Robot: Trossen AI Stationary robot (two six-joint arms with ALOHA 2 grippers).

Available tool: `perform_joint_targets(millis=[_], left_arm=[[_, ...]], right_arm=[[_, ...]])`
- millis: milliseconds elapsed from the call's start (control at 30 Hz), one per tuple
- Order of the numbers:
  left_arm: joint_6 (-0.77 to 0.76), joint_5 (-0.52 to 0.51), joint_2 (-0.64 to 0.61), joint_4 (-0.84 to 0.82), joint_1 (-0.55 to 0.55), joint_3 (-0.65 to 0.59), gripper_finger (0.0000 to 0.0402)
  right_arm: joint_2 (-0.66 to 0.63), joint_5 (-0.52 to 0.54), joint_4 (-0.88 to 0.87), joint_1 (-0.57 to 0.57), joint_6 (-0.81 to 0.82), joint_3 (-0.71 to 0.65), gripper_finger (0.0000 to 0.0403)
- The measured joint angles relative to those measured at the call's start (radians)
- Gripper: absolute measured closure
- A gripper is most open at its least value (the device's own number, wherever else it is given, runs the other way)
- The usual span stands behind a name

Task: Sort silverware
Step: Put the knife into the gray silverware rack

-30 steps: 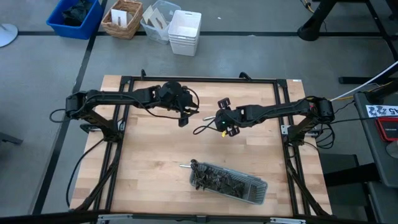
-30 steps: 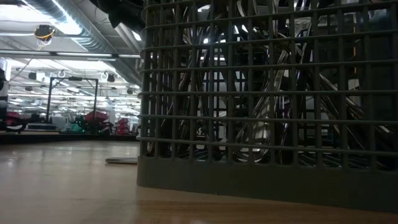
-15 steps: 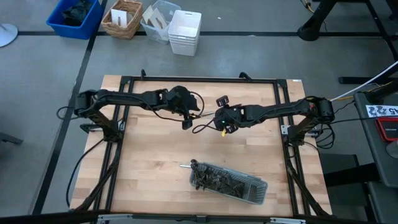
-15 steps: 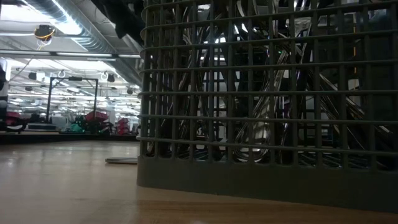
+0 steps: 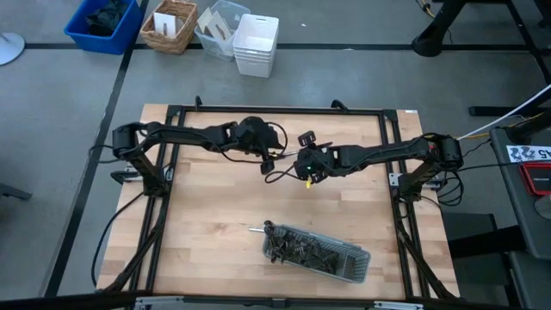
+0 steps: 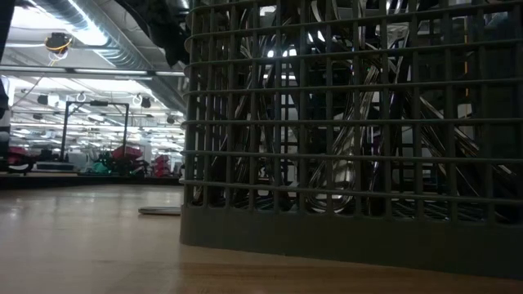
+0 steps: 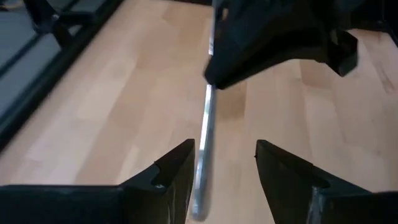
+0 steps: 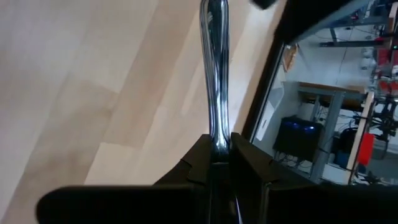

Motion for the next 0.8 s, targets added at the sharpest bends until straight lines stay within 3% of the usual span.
perform_joint_targets(millis=[800], left_arm=[[-0.005,0.022,0.034,0.097,0.012,0.0,0.0241]], right_arm=[[0.0,0.001,0.116,0.0,-0.126,0.0,0.0355]])
